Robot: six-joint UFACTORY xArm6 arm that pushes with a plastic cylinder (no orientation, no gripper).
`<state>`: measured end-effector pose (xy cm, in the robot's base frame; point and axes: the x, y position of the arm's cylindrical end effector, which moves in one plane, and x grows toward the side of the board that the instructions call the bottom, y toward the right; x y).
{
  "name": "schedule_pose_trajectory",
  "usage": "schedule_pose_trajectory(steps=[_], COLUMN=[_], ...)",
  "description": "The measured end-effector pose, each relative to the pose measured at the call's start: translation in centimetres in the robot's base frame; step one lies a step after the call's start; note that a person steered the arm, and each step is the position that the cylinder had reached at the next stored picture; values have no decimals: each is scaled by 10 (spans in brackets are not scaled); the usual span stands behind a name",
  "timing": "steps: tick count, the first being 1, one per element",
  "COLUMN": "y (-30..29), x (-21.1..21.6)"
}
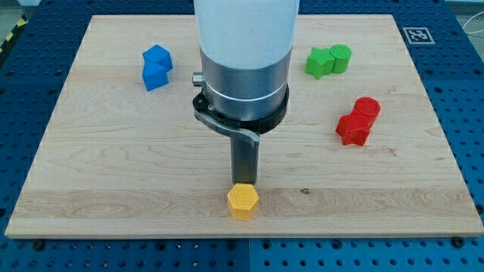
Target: Move yellow heart towards blue cube
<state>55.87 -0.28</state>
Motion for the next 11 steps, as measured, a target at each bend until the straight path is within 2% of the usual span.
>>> schedule_pose_trajectory(steps=[1,3,5,6,8,9,11], y=[0,14,28,7,-71,-45,-44], x=[-3,-131,-279,-313,-316,-315,-273])
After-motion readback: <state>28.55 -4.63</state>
